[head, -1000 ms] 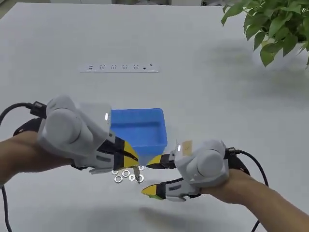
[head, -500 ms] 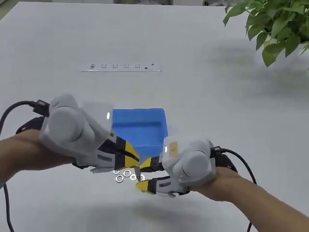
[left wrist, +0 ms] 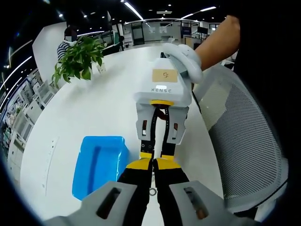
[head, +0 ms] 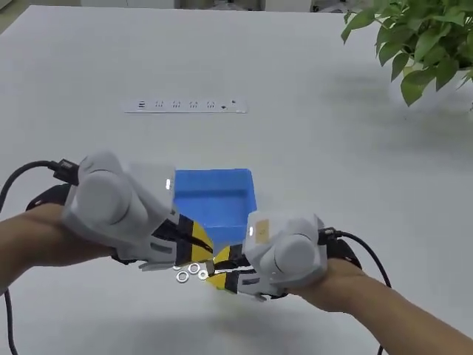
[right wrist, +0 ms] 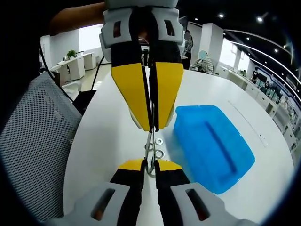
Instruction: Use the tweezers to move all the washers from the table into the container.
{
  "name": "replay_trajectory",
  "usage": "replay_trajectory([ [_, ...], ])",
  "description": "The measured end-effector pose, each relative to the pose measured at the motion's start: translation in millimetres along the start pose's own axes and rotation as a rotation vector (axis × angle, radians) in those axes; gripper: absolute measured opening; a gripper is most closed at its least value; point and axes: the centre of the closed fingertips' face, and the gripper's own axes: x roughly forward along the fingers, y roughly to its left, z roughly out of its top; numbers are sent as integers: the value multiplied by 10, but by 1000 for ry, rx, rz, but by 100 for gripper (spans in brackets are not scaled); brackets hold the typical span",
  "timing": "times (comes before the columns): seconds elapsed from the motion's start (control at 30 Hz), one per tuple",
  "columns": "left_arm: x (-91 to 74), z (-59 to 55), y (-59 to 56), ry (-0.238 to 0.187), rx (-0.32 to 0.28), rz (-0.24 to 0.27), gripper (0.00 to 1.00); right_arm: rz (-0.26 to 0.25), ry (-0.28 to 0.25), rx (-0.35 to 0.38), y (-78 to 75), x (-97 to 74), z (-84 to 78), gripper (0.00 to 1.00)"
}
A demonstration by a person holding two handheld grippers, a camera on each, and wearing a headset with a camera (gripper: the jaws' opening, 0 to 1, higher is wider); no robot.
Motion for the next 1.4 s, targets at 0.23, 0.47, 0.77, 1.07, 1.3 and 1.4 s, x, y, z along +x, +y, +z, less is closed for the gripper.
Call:
replay_trajectory([
  [0.23, 13, 5, -7, 3, 0, 7, 6, 0, -6, 21, 0, -2, -5, 9],
  [0.47, 15, -11, 2, 3, -5, 15, 6, -3, -9, 26, -2, 0, -2, 9],
  [0.77, -35, -2, -29, -31, -50, 22, 17, -8, -9, 30, -7, -5, -4, 9],
  [1.07, -157, 6, 5, -109, -130, 72, 38, -5, -1, 20, 15, -33, 7, 9],
  [1.3, -204, -7, -18, -139, -173, 95, 52, -4, -9, 21, 18, -84, 57, 9],
  [1.4, -228, -11, -41, -157, -205, 95, 57, -3, -13, 18, 19, -113, 89, 9],
])
